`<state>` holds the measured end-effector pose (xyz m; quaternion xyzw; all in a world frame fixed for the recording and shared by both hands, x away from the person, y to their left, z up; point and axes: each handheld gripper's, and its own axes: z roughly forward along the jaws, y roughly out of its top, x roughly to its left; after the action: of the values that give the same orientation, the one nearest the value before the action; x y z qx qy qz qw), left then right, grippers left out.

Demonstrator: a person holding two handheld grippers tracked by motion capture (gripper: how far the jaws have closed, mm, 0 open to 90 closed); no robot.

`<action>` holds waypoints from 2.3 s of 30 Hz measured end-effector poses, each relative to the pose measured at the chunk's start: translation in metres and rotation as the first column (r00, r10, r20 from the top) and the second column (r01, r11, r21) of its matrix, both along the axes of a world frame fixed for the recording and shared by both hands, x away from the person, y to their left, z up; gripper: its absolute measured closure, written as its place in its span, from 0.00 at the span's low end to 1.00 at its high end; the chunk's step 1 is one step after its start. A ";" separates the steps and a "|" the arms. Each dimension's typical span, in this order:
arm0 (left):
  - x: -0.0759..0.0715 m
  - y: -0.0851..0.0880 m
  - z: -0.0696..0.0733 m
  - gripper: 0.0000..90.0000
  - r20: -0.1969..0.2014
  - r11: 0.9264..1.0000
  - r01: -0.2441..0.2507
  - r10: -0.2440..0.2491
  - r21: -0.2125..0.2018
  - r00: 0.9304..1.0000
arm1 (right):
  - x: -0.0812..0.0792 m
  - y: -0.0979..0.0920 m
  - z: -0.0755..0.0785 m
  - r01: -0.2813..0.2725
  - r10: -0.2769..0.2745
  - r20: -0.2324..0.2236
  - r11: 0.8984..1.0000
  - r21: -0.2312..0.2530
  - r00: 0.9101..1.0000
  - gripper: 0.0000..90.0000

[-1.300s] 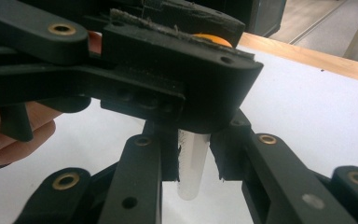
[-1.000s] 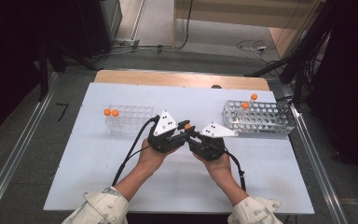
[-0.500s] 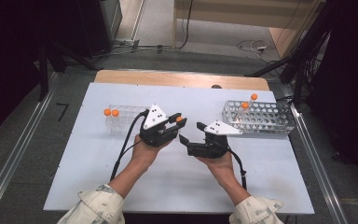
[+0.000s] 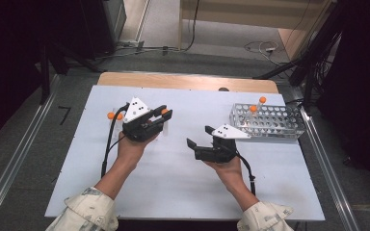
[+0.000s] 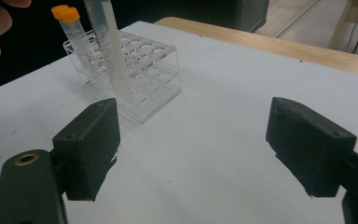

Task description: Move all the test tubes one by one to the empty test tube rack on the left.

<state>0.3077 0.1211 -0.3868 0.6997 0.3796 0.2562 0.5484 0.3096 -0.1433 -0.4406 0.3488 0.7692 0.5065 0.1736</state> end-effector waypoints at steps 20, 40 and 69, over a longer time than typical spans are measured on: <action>0.000 0.044 0.009 0.79 0.019 0.994 -0.102 0.103 -0.034 0.995 | 0.003 -0.003 -0.003 0.017 -0.017 -0.011 1.000 -0.008 1.000 0.16; -0.002 0.075 0.009 0.79 0.024 0.982 -0.186 0.187 -0.035 0.982 | 0.003 -0.004 -0.002 0.019 -0.019 -0.006 1.000 0.003 1.000 0.16; 0.014 0.090 -0.026 0.79 0.003 0.965 -0.260 0.260 0.009 0.966 | 0.002 -0.004 -0.003 0.016 -0.016 -0.012 1.000 0.002 1.000 0.17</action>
<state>0.3216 0.2107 -0.4126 0.6461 0.4666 0.3282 0.5071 0.3114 -0.1471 -0.4436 0.3584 0.7668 0.5038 0.1725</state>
